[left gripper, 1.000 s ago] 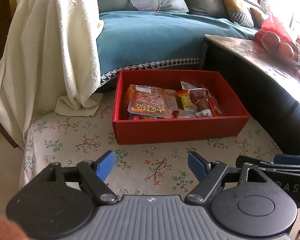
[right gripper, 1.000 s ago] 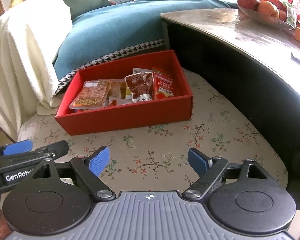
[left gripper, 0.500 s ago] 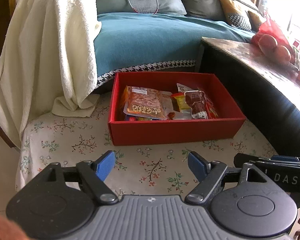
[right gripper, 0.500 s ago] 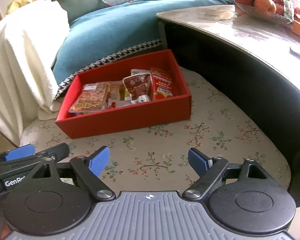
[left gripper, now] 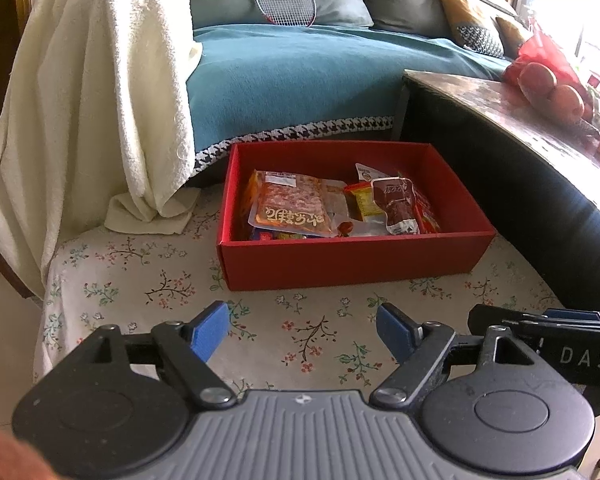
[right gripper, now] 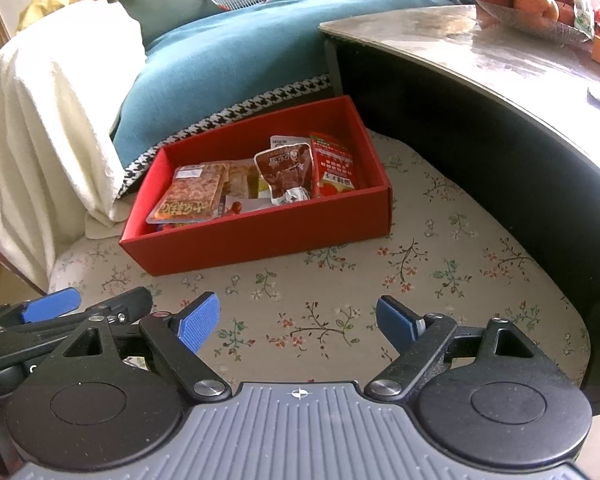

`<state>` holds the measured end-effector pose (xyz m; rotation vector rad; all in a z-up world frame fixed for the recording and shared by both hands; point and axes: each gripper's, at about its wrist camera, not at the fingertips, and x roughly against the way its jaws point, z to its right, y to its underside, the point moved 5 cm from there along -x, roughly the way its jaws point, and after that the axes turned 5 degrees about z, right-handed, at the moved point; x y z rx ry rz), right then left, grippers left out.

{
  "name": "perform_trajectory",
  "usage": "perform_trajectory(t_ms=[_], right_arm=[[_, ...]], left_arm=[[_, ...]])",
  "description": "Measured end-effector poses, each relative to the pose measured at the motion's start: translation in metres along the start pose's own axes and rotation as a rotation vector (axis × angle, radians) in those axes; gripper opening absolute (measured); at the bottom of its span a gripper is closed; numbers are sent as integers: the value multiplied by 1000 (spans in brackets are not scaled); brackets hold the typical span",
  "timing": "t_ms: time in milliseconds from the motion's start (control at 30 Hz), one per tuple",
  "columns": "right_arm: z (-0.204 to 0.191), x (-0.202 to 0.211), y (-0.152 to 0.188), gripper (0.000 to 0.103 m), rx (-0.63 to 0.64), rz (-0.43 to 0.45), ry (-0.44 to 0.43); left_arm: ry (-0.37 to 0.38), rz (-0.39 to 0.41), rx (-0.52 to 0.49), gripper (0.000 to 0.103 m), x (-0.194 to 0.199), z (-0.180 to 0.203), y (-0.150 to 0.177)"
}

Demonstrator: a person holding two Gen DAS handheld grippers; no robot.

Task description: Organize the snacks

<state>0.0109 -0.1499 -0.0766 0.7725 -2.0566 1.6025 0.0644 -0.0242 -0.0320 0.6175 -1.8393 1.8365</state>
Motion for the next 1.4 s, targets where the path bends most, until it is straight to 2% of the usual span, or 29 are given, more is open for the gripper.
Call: perform_trajectory(t_ms=[633, 1233, 1400], right_arm=[[0, -1, 0, 90, -2, -10, 0], [-1, -1, 0, 90, -5, -3, -6], [-2, 0, -1, 94, 1, -2, -11]], left_arm=[[-16, 7, -16, 75, -1, 1, 0], [-42, 62, -40, 75, 4, 2, -3], [-57, 74, -41, 75, 5, 1, -4]])
